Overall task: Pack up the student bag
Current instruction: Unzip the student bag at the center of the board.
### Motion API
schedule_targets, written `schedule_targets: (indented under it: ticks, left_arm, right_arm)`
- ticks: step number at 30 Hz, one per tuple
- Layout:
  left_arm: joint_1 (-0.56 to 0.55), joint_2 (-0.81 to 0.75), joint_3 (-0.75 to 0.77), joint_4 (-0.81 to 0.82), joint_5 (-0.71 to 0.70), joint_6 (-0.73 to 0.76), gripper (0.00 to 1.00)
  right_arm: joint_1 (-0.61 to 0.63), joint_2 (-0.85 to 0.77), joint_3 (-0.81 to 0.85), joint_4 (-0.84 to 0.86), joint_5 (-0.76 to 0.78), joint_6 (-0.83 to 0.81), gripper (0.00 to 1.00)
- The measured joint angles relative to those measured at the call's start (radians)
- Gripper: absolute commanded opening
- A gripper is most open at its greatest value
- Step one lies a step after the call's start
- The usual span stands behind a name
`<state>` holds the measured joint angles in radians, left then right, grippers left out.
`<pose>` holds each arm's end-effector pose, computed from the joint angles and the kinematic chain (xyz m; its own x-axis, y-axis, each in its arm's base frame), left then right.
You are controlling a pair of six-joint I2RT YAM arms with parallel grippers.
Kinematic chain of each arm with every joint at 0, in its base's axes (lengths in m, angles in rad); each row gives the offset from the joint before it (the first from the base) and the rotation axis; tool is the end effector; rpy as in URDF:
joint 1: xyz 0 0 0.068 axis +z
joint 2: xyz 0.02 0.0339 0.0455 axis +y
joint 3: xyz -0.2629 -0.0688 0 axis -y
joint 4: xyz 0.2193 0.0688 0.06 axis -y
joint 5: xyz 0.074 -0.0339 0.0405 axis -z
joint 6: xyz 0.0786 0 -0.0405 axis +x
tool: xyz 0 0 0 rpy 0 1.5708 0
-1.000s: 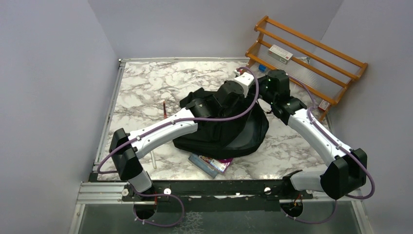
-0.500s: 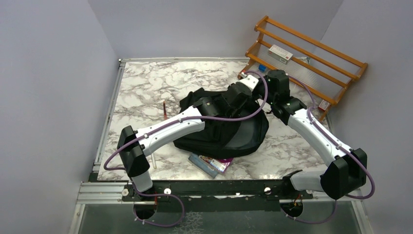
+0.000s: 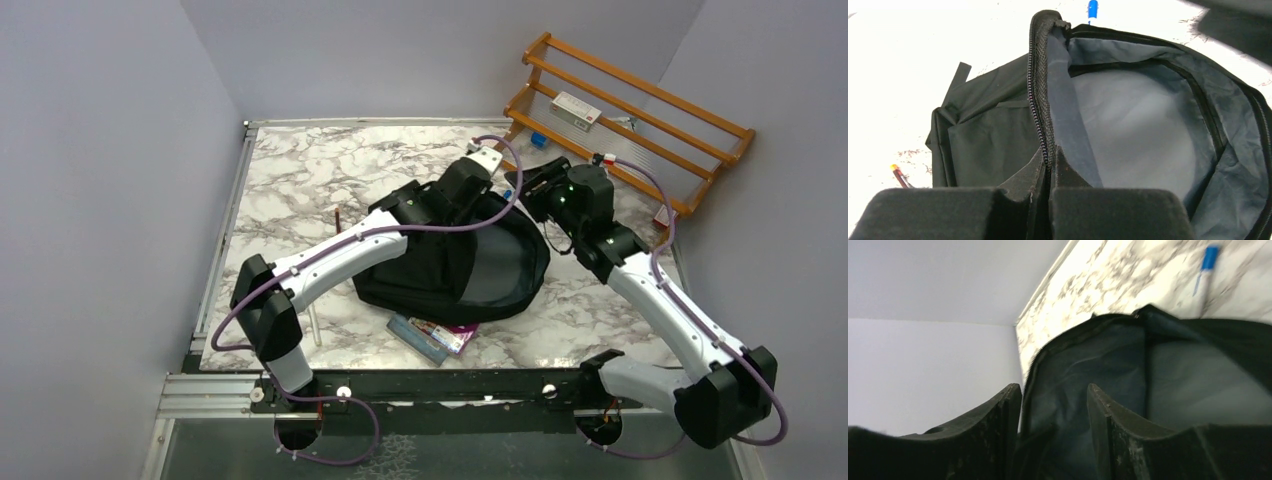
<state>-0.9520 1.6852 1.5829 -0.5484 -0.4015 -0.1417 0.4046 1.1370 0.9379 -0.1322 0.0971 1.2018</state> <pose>0.2517 -0.3005 0.3233 -0.4283 0.3773 -0.8211 0.5141 0.8490 0.1220 0.2607 0.1033 0.3180 -0.3947 0.8408 -0.3705 0.1680 0.4624 0.8706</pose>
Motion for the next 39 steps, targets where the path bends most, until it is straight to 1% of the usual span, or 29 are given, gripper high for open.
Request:
schedule_targets:
  ticks: [4,6,11,15,20,22,29,31,35,37,38,39]
  left_arm:
    - [0.076,-0.037,-0.059,0.032,0.066,-0.014,0.0]
    - [0.103,-0.053,-0.082,0.051,0.084,-0.019,0.0]
    - [0.137,-0.096,-0.133,0.093,0.128,-0.027,0.0]
    - [0.144,-0.112,-0.163,0.119,0.151,-0.034,0.0]
    - [0.168,-0.126,-0.208,0.138,0.166,-0.046,0.0]
    - [0.179,-0.142,-0.238,0.146,0.167,-0.053,0.0]
    - [0.232,-0.205,-0.346,0.172,0.17,-0.079,0.0]
    - [0.252,-0.221,-0.386,0.182,0.171,-0.087,0.0]
    - [0.308,-0.246,-0.489,0.194,0.172,-0.112,0.0]
    - [0.326,-0.253,-0.536,0.212,0.174,-0.126,0.0]
    - [0.336,-0.259,-0.565,0.217,0.175,-0.135,0.0]
    - [0.342,-0.26,-0.584,0.219,0.176,-0.142,0.03]
  right_arm:
    - [0.0,-0.081,0.0,-0.072,0.087,-0.156,0.78]
    - [0.0,-0.101,0.001,-0.13,0.13,-0.254,0.83]
    - [-0.001,-0.076,0.002,-0.298,0.204,-0.444,0.87]
    - [-0.022,-0.012,0.002,-0.389,0.206,-0.534,0.88]
    - [-0.052,0.093,0.002,-0.431,0.174,-0.592,0.87]
    - [-0.057,0.127,-0.002,-0.437,0.161,-0.606,0.83]
    - [-0.08,0.167,-0.068,-0.413,0.076,-0.627,0.55]
    - [-0.086,0.167,-0.092,-0.402,0.051,-0.626,0.43]
    - [-0.092,0.164,-0.111,-0.376,0.029,-0.625,0.26]
    - [-0.093,0.156,-0.12,-0.36,0.021,-0.624,0.2]
    - [-0.093,0.15,-0.124,-0.353,0.017,-0.625,0.2]
    - [-0.092,0.142,-0.127,-0.347,0.013,-0.624,0.19]
